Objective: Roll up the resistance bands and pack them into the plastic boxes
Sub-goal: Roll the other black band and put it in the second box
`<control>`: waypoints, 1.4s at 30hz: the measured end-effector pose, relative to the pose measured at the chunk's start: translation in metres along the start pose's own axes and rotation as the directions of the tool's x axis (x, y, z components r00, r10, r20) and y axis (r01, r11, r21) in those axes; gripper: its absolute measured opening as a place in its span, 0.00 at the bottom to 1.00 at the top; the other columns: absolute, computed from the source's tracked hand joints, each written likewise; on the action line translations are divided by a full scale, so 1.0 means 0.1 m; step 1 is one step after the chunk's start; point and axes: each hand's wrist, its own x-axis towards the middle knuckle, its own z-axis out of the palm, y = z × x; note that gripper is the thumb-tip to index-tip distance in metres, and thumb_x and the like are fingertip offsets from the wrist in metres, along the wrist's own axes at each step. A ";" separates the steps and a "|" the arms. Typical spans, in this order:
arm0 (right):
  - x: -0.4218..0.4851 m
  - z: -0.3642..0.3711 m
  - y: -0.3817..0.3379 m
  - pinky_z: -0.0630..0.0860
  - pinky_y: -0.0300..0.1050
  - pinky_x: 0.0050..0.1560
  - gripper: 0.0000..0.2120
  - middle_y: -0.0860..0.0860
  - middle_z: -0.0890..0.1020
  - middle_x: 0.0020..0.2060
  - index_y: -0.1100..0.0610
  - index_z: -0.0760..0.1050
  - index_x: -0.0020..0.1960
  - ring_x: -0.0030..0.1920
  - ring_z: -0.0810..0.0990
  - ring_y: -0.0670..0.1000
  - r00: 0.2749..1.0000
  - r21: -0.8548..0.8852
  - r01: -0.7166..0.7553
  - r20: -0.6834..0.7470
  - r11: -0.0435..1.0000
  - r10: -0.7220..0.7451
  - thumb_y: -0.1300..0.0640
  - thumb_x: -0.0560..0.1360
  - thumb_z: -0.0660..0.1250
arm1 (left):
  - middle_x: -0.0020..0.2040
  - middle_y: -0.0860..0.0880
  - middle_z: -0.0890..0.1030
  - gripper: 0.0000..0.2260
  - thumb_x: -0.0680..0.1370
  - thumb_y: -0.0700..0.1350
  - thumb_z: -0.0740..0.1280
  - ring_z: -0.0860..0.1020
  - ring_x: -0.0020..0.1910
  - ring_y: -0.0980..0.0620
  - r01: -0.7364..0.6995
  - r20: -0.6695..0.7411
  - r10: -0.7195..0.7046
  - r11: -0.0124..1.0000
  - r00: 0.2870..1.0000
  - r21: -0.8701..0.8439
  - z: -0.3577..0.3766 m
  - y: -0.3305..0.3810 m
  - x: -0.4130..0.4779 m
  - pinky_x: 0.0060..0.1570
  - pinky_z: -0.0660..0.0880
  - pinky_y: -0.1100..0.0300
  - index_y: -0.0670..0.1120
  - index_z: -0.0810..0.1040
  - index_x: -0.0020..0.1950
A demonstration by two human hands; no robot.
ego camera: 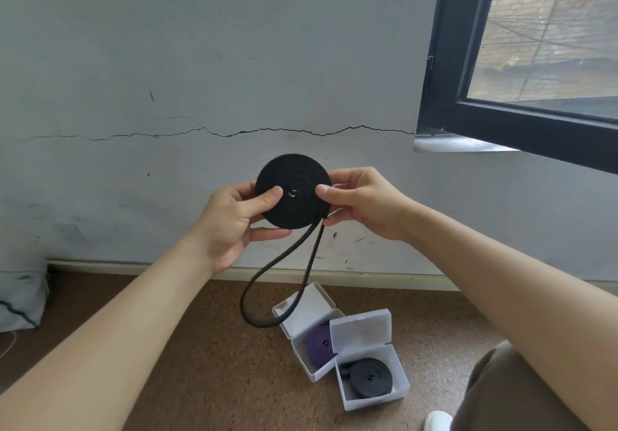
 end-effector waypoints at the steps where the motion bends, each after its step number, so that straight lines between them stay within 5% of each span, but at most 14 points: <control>1: 0.00 -0.02 0.01 0.84 0.44 0.43 0.12 0.62 0.86 0.52 0.63 0.81 0.61 0.51 0.87 0.60 1.000 -0.064 0.002 0.006 0.998 -0.002 0.61 0.80 0.69 | 0.56 0.43 0.86 0.14 0.78 0.45 0.71 0.84 0.57 0.44 0.015 0.020 -0.017 0.996 1.000 0.091 -0.01 -0.01 0.00 0.49 0.84 0.46 0.40 0.81 0.61; 5: -0.01 -0.09 0.06 0.85 0.44 0.44 0.08 0.56 0.88 0.46 0.60 0.83 0.58 0.47 0.88 0.56 1.000 -0.444 0.010 0.030 0.896 0.004 0.61 0.80 0.69 | 0.48 0.51 0.87 0.09 0.77 0.47 0.75 0.84 0.51 0.51 -0.098 0.043 0.093 0.751 0.995 0.653 -0.06 -0.11 0.04 0.49 0.84 0.48 0.49 0.84 0.56; 10: 0.01 -0.09 0.05 0.85 0.45 0.42 0.04 0.52 0.87 0.39 0.56 0.84 0.51 0.37 0.87 0.52 0.997 -0.723 0.057 0.074 0.689 -0.005 0.60 0.79 0.71 | 0.48 0.59 0.86 0.11 0.75 0.52 0.76 0.83 0.50 0.58 -0.227 0.129 0.205 0.584 0.970 0.780 -0.01 -0.12 0.02 0.55 0.80 0.50 0.56 0.83 0.56; 14: 0.02 0.02 0.07 0.83 0.42 0.39 0.04 0.53 0.86 0.38 0.57 0.85 0.51 0.35 0.85 0.50 0.989 -0.762 0.121 0.148 0.636 -0.011 0.59 0.79 0.71 | 0.44 0.59 0.86 0.10 0.72 0.57 0.75 0.84 0.46 0.55 -0.260 0.168 0.214 0.549 0.962 0.794 -0.01 -0.13 0.02 0.52 0.81 0.46 0.57 0.87 0.51; 19: 0.04 0.00 0.07 0.85 0.47 0.41 0.07 0.51 0.88 0.42 0.58 0.84 0.55 0.40 0.87 0.51 0.992 -0.690 0.088 0.124 0.718 -0.003 0.58 0.78 0.73 | 0.41 0.57 0.87 0.12 0.69 0.57 0.76 0.86 0.45 0.53 -0.248 0.124 0.231 0.651 0.965 0.717 -0.06 -0.10 0.03 0.50 0.82 0.44 0.56 0.88 0.50; 25: 0.00 -0.04 0.06 0.85 0.45 0.41 0.10 0.51 0.88 0.49 0.55 0.82 0.59 0.48 0.87 0.50 0.996 -0.536 0.027 0.091 0.844 0.026 0.57 0.78 0.72 | 0.44 0.49 0.88 0.07 0.75 0.41 0.75 0.87 0.47 0.48 -0.242 0.032 0.254 0.869 0.967 0.432 -0.06 -0.03 0.00 0.46 0.85 0.54 0.48 0.87 0.52; 42: -0.05 -0.07 -0.04 0.86 0.46 0.42 0.11 0.57 0.88 0.48 0.62 0.82 0.59 0.50 0.88 0.55 0.999 -0.251 -0.008 0.044 0.968 0.020 0.58 0.79 0.70 | 0.48 0.51 0.88 0.10 0.71 0.48 0.75 0.85 0.51 0.51 -0.219 -0.221 0.238 0.970 0.946 0.108 -0.05 0.00 0.03 0.42 0.84 0.54 0.50 0.86 0.51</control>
